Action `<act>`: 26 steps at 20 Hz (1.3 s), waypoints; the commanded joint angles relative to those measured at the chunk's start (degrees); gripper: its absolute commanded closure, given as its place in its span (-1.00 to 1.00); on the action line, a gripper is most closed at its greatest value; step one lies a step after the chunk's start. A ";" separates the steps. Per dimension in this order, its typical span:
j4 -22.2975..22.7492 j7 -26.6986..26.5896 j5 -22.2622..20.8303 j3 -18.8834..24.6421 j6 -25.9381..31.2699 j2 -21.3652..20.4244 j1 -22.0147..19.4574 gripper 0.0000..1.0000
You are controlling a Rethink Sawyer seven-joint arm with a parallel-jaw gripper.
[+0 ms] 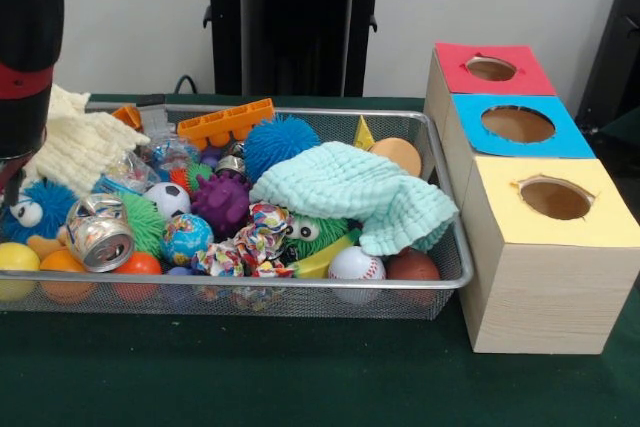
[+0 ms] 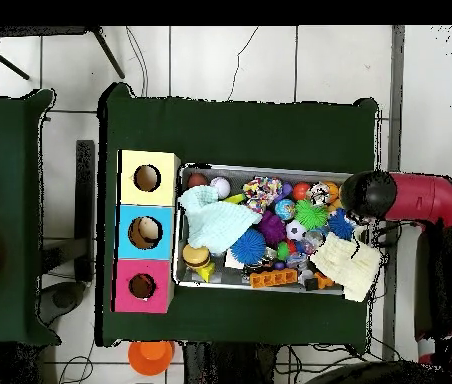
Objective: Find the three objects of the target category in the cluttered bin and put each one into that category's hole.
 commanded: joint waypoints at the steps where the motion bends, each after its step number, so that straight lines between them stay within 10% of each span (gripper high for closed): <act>1: 6.44 -12.91 2.33 4.68 7.20 -2.70 0.23 -1.00; 26: 9.63 -9.90 5.27 6.62 4.18 -1.49 -0.67 -1.00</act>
